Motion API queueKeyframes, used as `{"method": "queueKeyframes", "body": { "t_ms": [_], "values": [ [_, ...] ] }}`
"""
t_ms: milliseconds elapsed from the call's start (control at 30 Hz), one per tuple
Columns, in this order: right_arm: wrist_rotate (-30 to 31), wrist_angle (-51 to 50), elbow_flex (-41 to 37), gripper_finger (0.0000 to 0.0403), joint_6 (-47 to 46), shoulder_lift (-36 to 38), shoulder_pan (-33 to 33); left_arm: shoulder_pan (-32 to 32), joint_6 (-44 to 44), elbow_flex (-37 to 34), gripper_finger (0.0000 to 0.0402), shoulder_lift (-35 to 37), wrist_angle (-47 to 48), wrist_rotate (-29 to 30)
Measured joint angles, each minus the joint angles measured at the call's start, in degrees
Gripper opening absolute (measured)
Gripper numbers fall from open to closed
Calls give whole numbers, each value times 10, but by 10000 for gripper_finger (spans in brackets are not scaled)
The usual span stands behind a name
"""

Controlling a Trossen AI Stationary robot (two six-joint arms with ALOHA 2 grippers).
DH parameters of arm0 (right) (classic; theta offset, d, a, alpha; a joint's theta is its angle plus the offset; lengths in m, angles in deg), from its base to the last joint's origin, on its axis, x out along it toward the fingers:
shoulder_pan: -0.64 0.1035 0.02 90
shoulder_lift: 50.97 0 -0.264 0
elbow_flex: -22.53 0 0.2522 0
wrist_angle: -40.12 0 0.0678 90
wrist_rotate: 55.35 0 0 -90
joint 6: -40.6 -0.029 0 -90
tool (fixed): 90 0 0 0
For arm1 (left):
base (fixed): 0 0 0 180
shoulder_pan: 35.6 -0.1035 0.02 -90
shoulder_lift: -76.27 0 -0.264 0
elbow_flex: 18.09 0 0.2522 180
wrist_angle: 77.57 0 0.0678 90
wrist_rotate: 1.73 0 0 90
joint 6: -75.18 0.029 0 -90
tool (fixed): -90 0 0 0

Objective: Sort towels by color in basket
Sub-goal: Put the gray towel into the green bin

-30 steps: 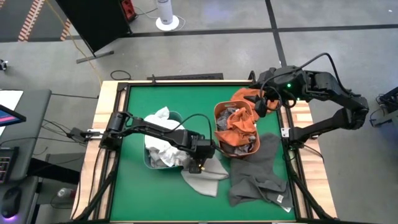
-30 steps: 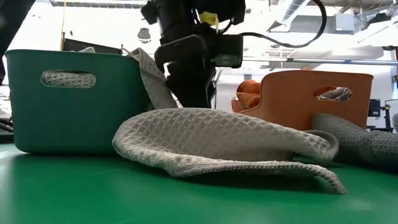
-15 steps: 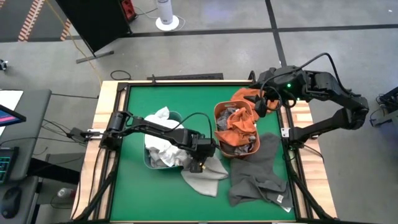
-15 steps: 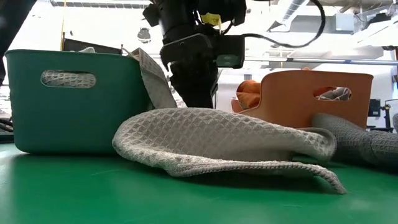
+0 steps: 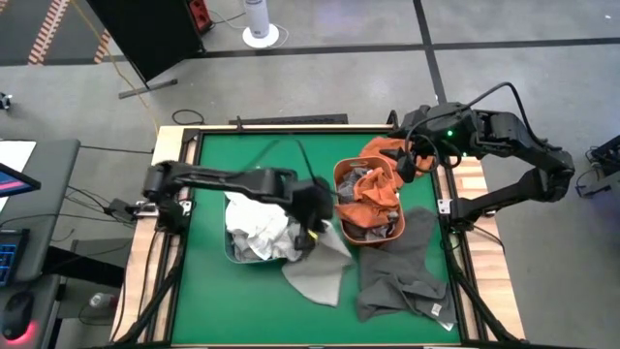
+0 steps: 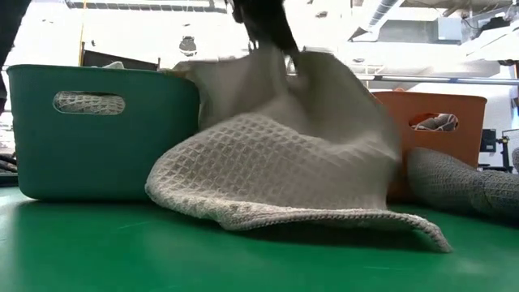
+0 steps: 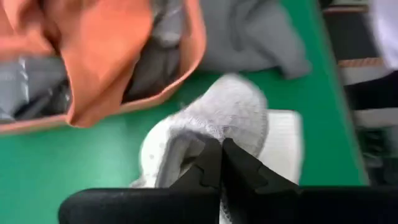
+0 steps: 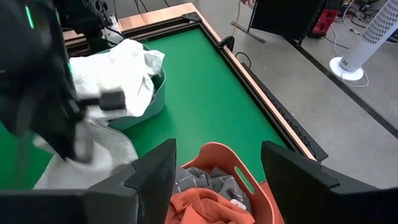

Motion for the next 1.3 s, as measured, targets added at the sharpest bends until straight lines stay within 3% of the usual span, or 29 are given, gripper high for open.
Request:
{"method": "queueKeyframes", "body": {
  "t_ms": [100, 267, 467, 667, 933, 1300],
  "values": [
    [0, 4, 0, 264, 2, 0, -1, -5, 25, 0, 0, 62, -1, -35],
    [1, 4, 0, 264, -10, -1, -1, -21, 47, 0, 0, 173, -23, -33],
    [1, 6, 0, 264, -13, -6, -1, -39, 39, 0, 0, 301, -26, 29],
    [1, 7, 0, 264, -13, -13, -1, -39, 37, -1, 0, 400, -24, 137],
    [1, 20, 0, 264, -8, -14, -1, -39, 33, -1, 0, 471, -33, 195],
    [2, 32, 0, 264, -6, -14, -1, -39, 96, -1, 0, 507, -123, 232]
  ]
}}
